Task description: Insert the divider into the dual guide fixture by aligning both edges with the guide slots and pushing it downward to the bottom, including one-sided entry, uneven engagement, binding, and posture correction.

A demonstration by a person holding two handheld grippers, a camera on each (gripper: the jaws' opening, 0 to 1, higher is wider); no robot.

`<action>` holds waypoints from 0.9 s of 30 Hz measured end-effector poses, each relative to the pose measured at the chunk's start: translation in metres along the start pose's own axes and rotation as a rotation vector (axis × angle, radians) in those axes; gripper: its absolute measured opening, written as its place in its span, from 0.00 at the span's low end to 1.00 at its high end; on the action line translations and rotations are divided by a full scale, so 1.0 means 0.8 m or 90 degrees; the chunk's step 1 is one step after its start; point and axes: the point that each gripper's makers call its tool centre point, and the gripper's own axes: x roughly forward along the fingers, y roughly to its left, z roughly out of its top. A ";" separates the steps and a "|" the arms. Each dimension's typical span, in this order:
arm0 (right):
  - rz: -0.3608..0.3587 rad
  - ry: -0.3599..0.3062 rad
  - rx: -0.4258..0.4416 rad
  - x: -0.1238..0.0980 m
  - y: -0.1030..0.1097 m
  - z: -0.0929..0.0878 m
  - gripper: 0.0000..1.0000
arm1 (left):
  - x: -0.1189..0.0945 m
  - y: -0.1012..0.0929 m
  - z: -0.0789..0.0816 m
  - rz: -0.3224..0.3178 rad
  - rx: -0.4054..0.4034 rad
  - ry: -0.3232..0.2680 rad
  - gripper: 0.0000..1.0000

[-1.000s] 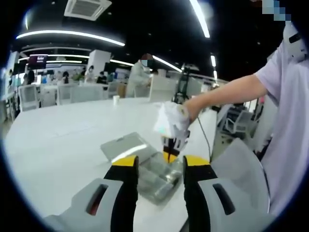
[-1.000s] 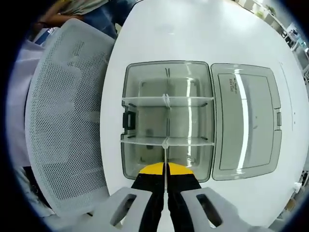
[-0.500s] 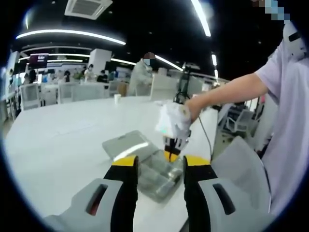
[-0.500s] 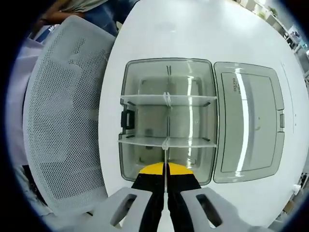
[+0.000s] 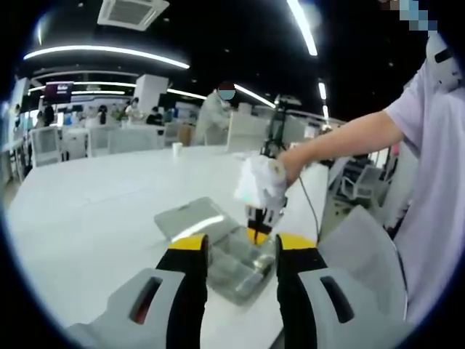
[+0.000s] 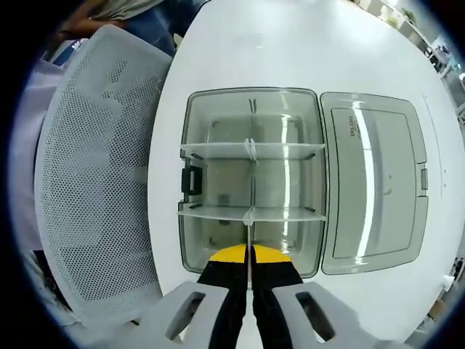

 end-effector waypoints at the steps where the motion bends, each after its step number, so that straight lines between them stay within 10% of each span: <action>1: 0.000 0.000 0.000 0.000 0.000 0.000 0.00 | -0.001 0.000 0.000 0.001 0.000 0.000 0.35; 27: -0.002 -0.003 0.006 0.003 -0.005 -0.002 0.00 | -0.010 0.009 0.002 0.017 0.000 -0.003 0.41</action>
